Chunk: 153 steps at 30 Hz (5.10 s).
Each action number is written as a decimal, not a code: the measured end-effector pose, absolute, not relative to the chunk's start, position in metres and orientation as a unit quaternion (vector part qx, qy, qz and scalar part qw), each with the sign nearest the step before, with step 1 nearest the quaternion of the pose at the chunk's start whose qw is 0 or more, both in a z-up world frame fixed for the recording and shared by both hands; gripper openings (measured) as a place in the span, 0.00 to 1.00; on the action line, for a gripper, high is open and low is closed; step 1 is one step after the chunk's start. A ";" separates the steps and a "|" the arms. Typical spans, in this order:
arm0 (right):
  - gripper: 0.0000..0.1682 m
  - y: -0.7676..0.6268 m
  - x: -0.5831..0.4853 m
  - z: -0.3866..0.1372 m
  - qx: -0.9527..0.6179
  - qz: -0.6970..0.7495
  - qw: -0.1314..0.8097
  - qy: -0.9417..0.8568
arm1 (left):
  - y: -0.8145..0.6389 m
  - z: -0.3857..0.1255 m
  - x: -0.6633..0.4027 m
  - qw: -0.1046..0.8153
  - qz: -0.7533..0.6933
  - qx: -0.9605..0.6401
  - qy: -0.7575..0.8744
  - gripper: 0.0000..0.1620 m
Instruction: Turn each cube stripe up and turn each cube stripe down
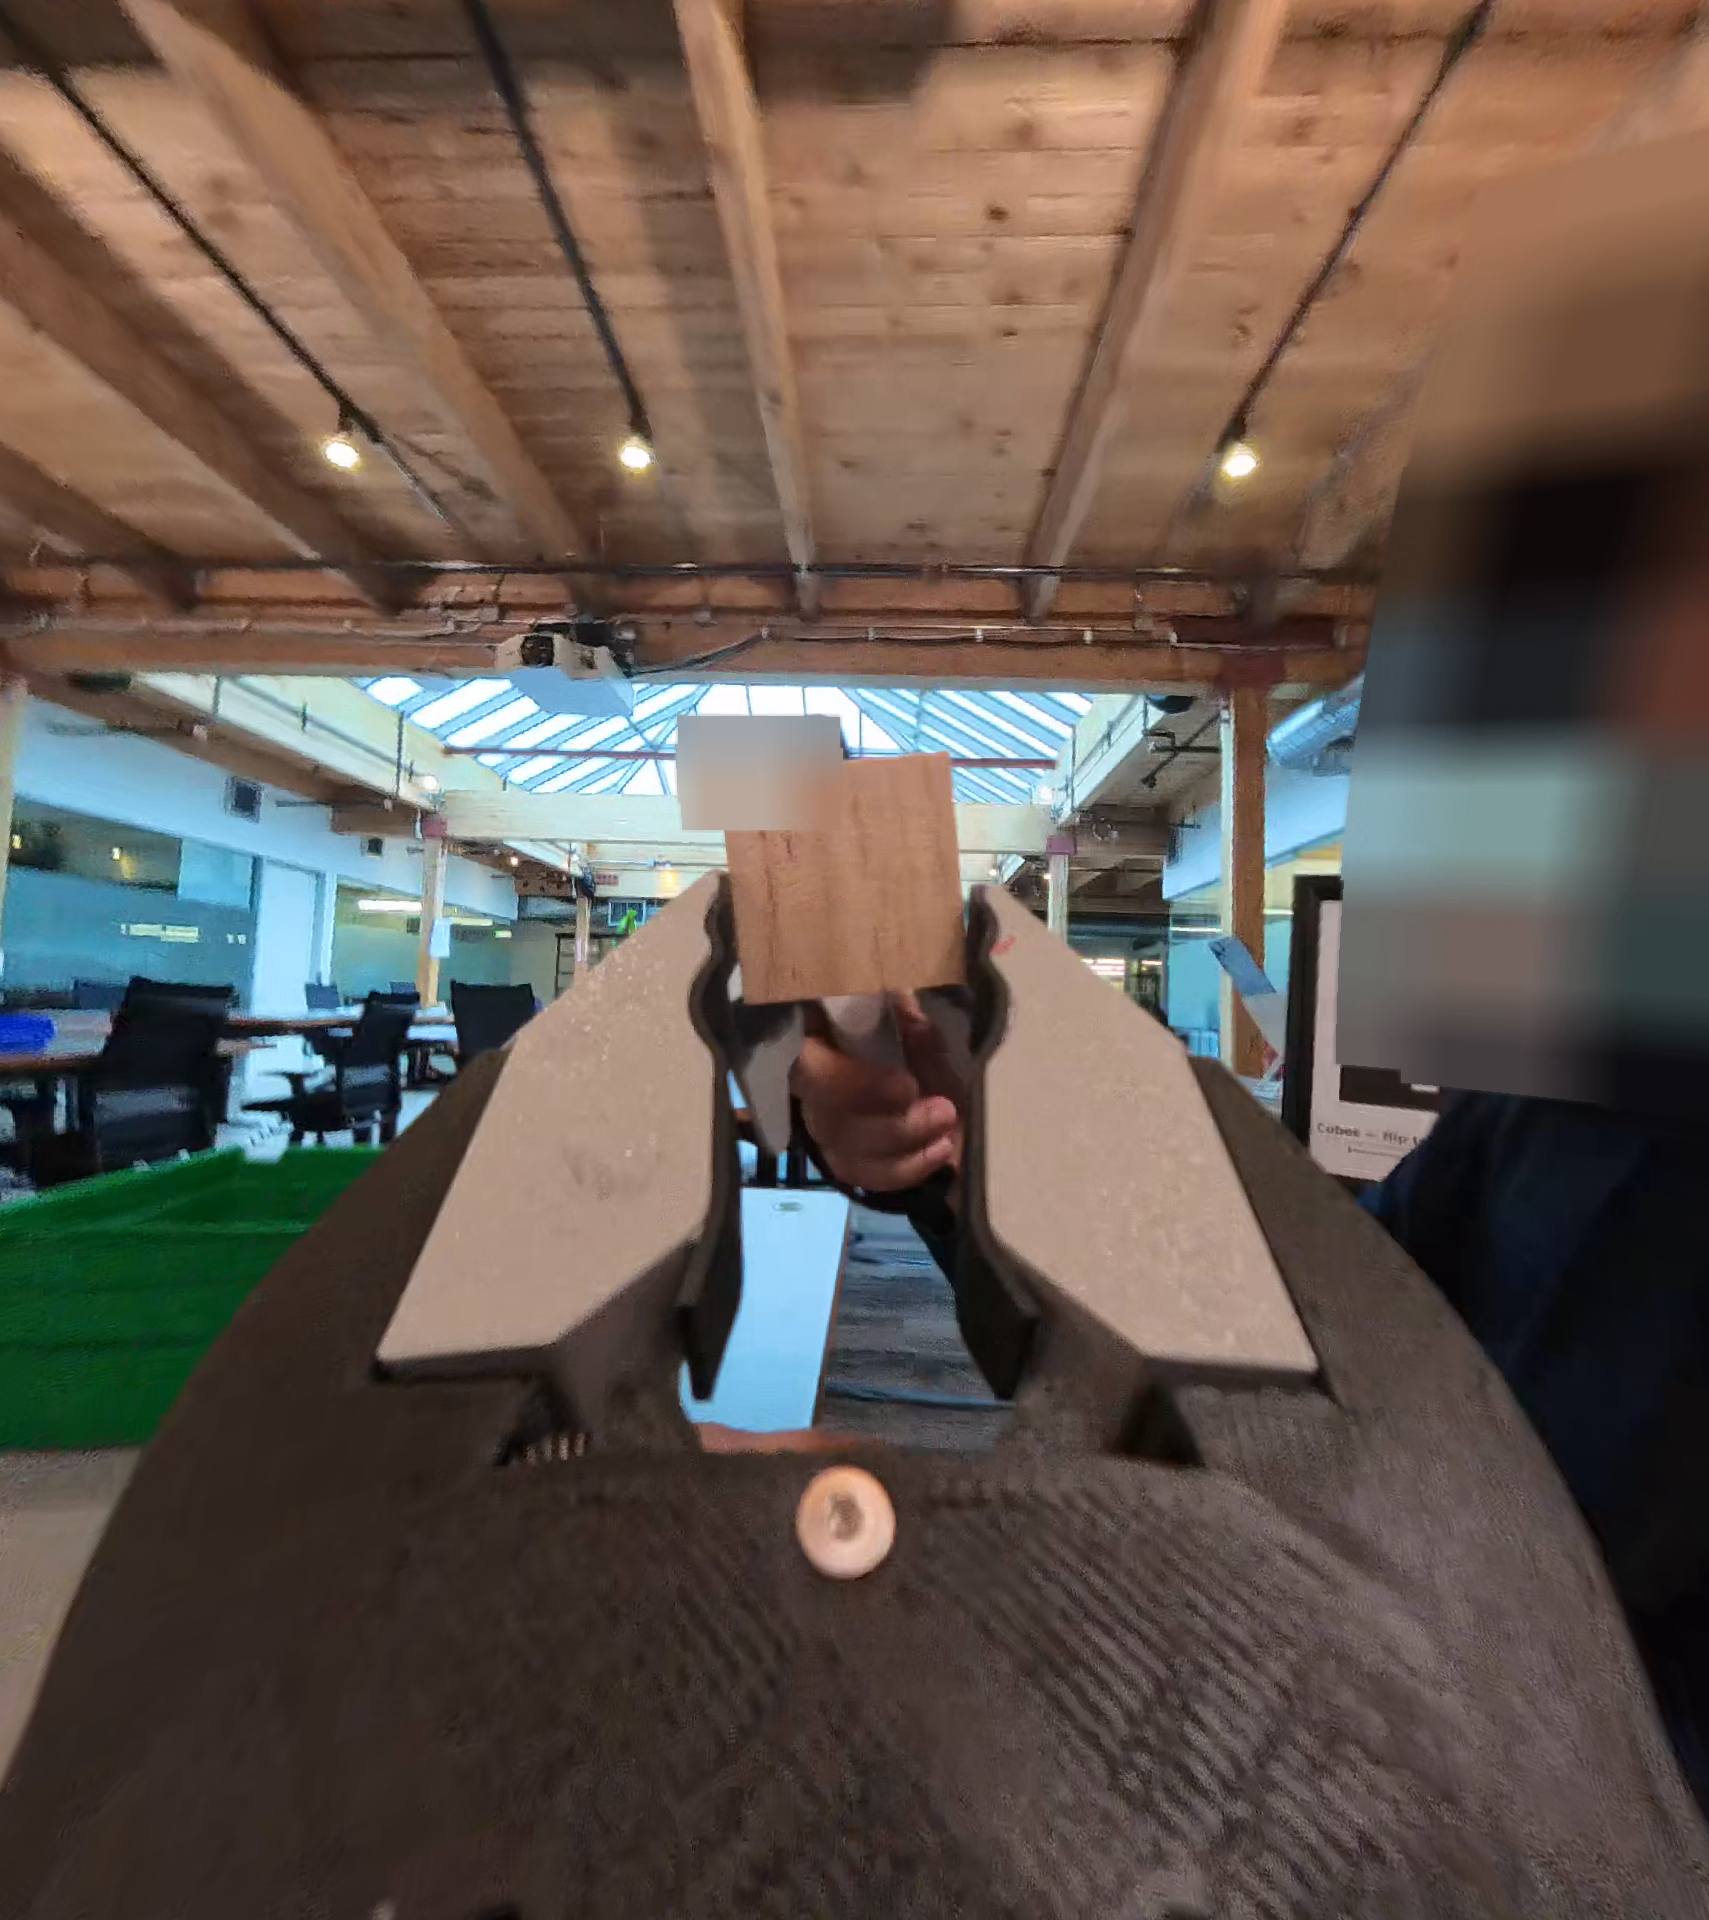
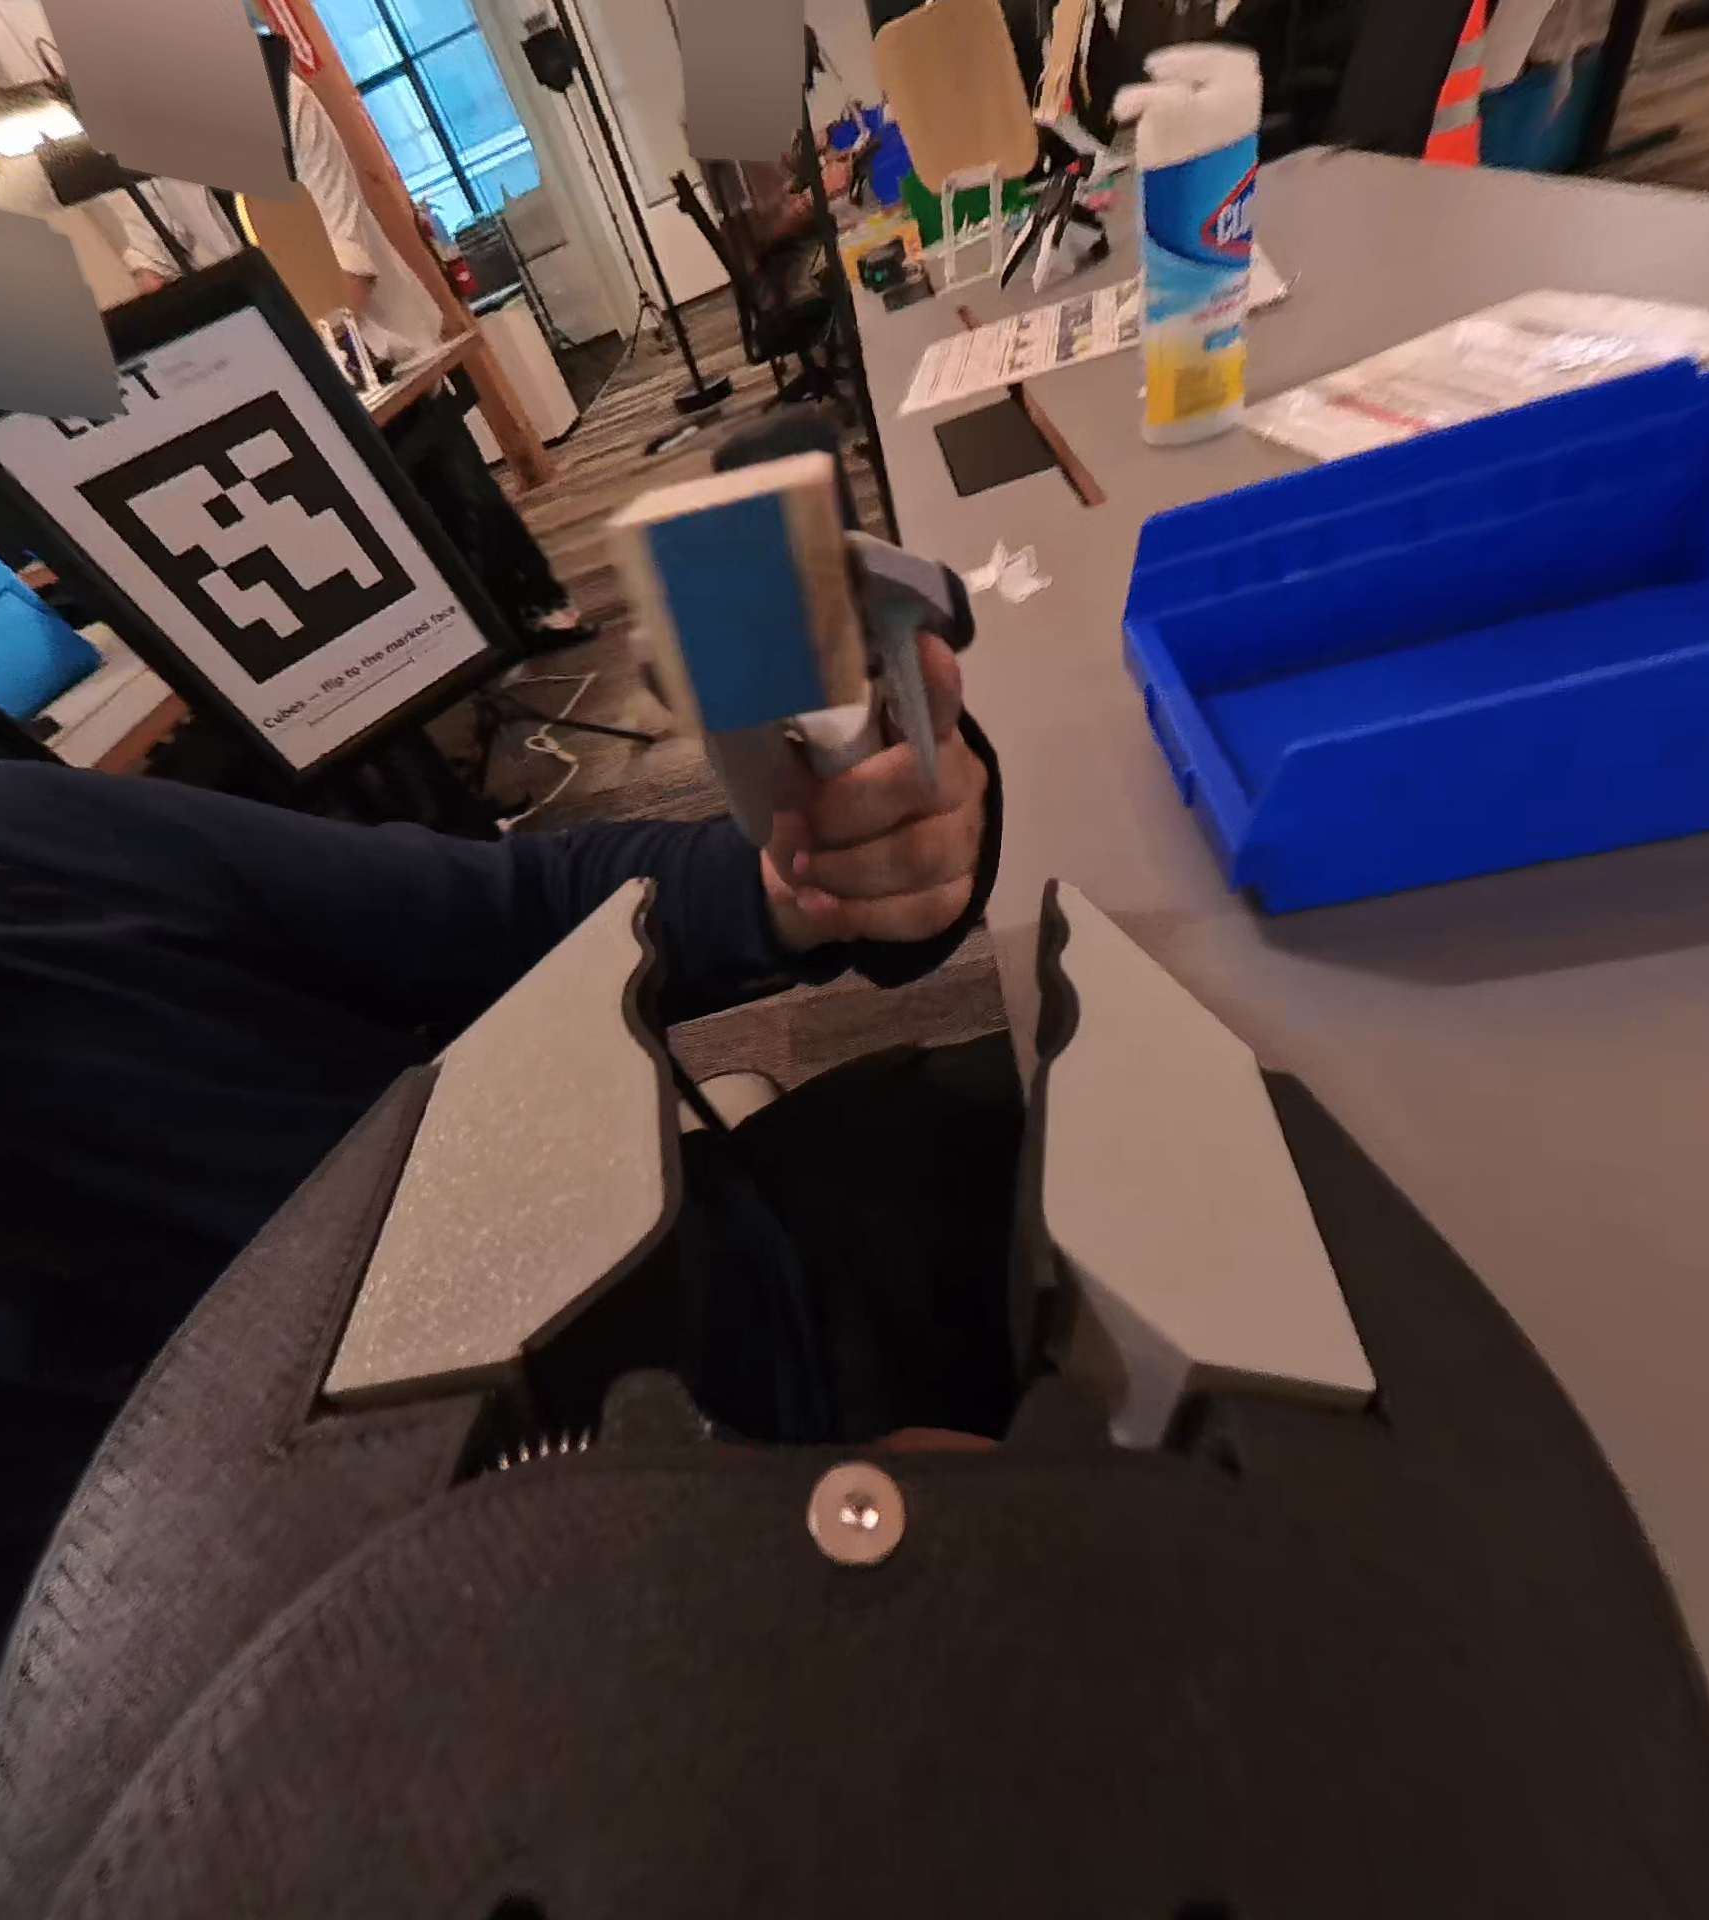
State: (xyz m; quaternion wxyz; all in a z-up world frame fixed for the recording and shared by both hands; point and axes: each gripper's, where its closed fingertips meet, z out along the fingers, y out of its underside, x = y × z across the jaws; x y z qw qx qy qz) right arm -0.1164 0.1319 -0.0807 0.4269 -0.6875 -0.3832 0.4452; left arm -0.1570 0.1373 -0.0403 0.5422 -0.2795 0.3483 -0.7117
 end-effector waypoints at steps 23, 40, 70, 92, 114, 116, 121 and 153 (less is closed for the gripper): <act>0.26 0.121 -0.150 -0.087 -0.619 0.688 0.245 -0.288 | 0.117 -0.089 -0.135 0.720 -0.357 -0.211 0.556 0.26; 0.25 0.233 0.035 -0.103 -0.796 0.253 0.521 -0.173 | 0.224 -0.107 -0.157 0.714 -0.201 -0.444 0.503 0.25; 0.32 0.240 0.248 -0.173 -0.898 -0.011 0.439 0.024 | 0.270 -0.188 -0.161 0.576 -0.145 -0.628 0.503 0.41; 0.52 0.224 0.130 -0.109 -0.841 -0.027 0.526 -0.119 | 0.302 -0.195 -0.173 0.602 -0.094 -0.678 0.410 0.45; 0.47 0.247 0.082 -0.205 -0.902 -0.021 0.404 -0.149 | 0.324 -0.219 -0.181 0.579 -0.068 -0.714 0.388 0.41; 0.47 0.251 0.082 -0.221 -0.911 -0.030 0.384 -0.151 | 0.328 -0.218 -0.184 0.583 -0.060 -0.714 0.384 0.39; 0.24 0.260 0.102 -0.243 -0.915 -0.114 0.354 -0.154 | 0.336 -0.218 -0.188 0.589 -0.043 -0.713 0.378 0.33; 0.14 0.313 -0.025 -0.231 -0.910 -0.045 0.397 -0.112 | 0.350 -0.094 -0.307 0.709 -0.150 -0.662 0.190 0.02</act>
